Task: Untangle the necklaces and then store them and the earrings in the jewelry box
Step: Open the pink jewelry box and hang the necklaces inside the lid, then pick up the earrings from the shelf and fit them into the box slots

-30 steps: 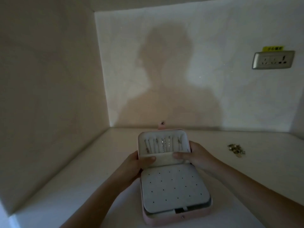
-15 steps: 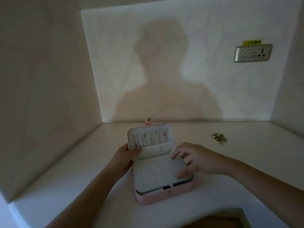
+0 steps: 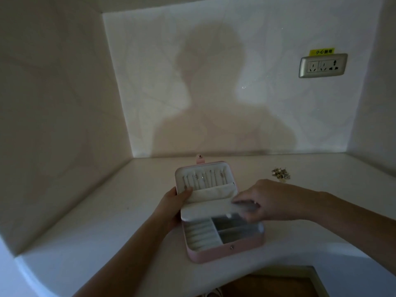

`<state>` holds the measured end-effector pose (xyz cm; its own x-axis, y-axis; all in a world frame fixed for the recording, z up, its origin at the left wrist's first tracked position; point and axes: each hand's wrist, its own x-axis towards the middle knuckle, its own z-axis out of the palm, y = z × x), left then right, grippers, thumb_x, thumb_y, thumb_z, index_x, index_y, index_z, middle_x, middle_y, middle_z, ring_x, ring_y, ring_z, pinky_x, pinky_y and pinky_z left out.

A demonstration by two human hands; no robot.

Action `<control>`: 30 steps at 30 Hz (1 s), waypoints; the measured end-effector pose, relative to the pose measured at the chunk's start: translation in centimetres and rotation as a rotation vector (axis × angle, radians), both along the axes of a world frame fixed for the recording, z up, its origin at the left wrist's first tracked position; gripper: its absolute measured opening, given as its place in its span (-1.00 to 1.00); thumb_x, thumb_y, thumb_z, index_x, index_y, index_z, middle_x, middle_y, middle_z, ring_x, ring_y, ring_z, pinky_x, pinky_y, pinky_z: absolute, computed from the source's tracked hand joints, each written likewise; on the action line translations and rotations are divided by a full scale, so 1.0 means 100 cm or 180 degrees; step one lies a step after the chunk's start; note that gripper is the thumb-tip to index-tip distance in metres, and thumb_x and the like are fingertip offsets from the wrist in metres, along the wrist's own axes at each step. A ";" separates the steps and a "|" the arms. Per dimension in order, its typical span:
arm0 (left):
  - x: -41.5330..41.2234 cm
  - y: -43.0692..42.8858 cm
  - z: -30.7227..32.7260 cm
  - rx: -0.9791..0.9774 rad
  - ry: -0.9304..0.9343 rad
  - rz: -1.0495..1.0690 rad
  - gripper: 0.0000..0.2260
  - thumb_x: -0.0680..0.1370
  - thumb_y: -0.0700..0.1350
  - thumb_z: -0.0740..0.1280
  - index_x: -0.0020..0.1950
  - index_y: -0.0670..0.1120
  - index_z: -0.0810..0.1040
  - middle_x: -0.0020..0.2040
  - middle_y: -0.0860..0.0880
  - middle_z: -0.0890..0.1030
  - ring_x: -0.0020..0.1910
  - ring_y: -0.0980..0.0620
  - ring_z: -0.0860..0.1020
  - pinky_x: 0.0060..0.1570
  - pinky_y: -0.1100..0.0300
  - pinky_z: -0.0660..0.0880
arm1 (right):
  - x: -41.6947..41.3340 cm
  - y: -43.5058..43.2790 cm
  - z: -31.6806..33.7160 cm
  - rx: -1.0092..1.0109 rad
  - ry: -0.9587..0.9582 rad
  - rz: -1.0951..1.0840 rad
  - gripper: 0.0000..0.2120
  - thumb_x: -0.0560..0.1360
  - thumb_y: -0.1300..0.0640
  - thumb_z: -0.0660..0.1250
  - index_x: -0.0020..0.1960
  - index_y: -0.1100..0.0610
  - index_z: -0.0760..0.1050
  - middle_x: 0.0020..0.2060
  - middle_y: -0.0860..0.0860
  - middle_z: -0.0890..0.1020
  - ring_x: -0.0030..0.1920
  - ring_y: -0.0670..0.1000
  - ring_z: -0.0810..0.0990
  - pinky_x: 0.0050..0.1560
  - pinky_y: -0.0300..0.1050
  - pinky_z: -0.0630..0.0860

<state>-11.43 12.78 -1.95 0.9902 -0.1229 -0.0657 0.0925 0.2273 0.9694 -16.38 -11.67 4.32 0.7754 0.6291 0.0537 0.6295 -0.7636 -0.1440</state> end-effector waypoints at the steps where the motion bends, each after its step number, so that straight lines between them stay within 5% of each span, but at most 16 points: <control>1: -0.001 0.000 0.000 -0.0086 -0.0050 -0.0084 -0.77 0.63 -0.10 0.21 0.20 -0.18 0.53 0.06 -0.19 0.66 -0.05 -0.09 0.67 -0.19 0.08 0.62 | 0.001 -0.004 0.001 0.0485 -0.0052 -0.0038 -0.67 0.55 -0.15 0.26 0.11 0.05 0.60 -0.17 -0.02 0.67 -0.27 -0.06 0.60 -0.22 -0.12 0.47; 4: -0.003 -0.004 -0.002 -0.0196 -0.0105 -0.0166 -0.74 0.68 -0.10 0.10 0.08 -0.15 0.56 -0.04 -0.19 0.66 -0.19 -0.04 0.68 -0.25 0.12 0.62 | 0.012 -0.011 0.002 0.1785 -0.0100 -0.0420 -0.64 0.47 -0.19 0.28 -0.20 0.10 0.58 -0.41 0.00 0.63 -0.39 -0.10 0.62 -0.31 -0.17 0.53; 7: -0.003 -0.007 -0.004 -0.0044 -0.0101 -0.0109 -0.57 0.64 0.13 0.02 0.11 -0.12 0.56 -0.03 -0.15 0.70 -0.07 -0.07 0.68 -0.11 0.07 0.63 | 0.031 -0.010 -0.008 0.2297 -0.0097 -0.1008 -0.74 0.45 -0.07 0.43 -0.17 0.12 0.49 -0.39 -0.02 0.62 -0.43 -0.06 0.61 -0.36 -0.18 0.53; 11: -0.002 -0.009 -0.001 -0.0196 -0.0096 -0.0334 -0.46 0.56 0.28 -0.06 0.17 -0.02 0.54 0.08 -0.10 0.68 0.07 -0.01 0.64 -0.01 0.16 0.61 | 0.049 -0.008 -0.030 0.2329 0.0569 -0.1630 -0.61 0.43 -0.04 0.47 0.02 0.15 0.37 -0.18 0.07 0.60 -0.40 -0.02 0.60 -0.37 -0.17 0.54; 15: 0.000 -0.009 -0.002 -0.0087 0.0073 -0.0243 -0.59 0.53 0.07 0.27 0.24 -0.18 0.51 0.08 -0.19 0.67 0.06 -0.14 0.64 0.01 0.01 0.60 | 0.056 -0.007 -0.042 0.2424 0.0913 -0.1545 -0.70 0.48 -0.02 0.42 -0.01 0.17 0.43 -0.19 0.07 0.66 -0.42 -0.06 0.63 -0.40 -0.23 0.50; 18: 0.007 -0.008 -0.001 -0.0105 0.0293 -0.0006 -0.75 0.56 -0.14 0.32 0.18 -0.23 0.51 0.02 -0.22 0.67 -0.01 -0.19 0.66 -0.14 0.02 0.64 | 0.066 -0.014 -0.042 0.2299 0.0533 -0.1497 -0.78 0.49 0.00 0.41 -0.10 0.15 0.51 -0.23 0.04 0.66 -0.35 0.00 0.63 -0.36 -0.19 0.49; 21: 0.022 -0.007 0.001 -0.0235 0.0344 0.0170 -0.75 0.57 -0.15 0.31 0.20 -0.25 0.50 0.07 -0.25 0.65 0.02 -0.20 0.64 -0.12 0.00 0.64 | 0.088 -0.040 -0.046 0.1888 -0.0520 -0.1907 -0.81 0.50 0.02 0.40 -0.04 0.16 0.55 -0.09 0.03 0.61 -0.08 0.07 0.59 -0.18 -0.14 0.38; 24: 0.042 -0.012 0.004 -0.0094 0.0363 0.0386 -0.74 0.59 -0.14 0.30 0.21 -0.27 0.48 0.08 -0.26 0.64 0.01 -0.20 0.64 -0.12 -0.02 0.62 | 0.115 -0.075 -0.058 0.1389 -0.0618 -0.2480 -0.51 0.50 -0.03 0.38 0.33 0.19 0.40 0.29 0.15 0.46 0.30 0.15 0.42 0.24 -0.03 0.39; 26: 0.053 -0.016 0.005 0.0223 0.0313 0.0547 -0.70 0.59 -0.12 0.30 0.23 -0.28 0.48 0.06 -0.23 0.64 -0.03 -0.17 0.64 -0.15 0.01 0.60 | 0.126 -0.092 -0.070 0.1197 -0.0177 -0.2850 -0.22 0.48 -0.15 0.37 0.51 0.21 0.14 0.47 0.23 0.23 0.49 0.21 0.14 0.45 0.06 0.19; 30: 0.073 -0.022 0.003 0.1157 -0.0139 0.0918 -0.57 0.56 -0.09 0.35 0.36 -0.24 0.41 0.13 -0.17 0.61 -0.11 -0.03 0.62 -0.31 0.24 0.56 | 0.137 -0.100 -0.092 0.1267 -0.0105 -0.3023 -0.02 0.44 -0.31 0.31 0.55 0.22 -0.06 0.52 0.28 0.07 0.51 0.24 0.08 0.47 0.05 0.12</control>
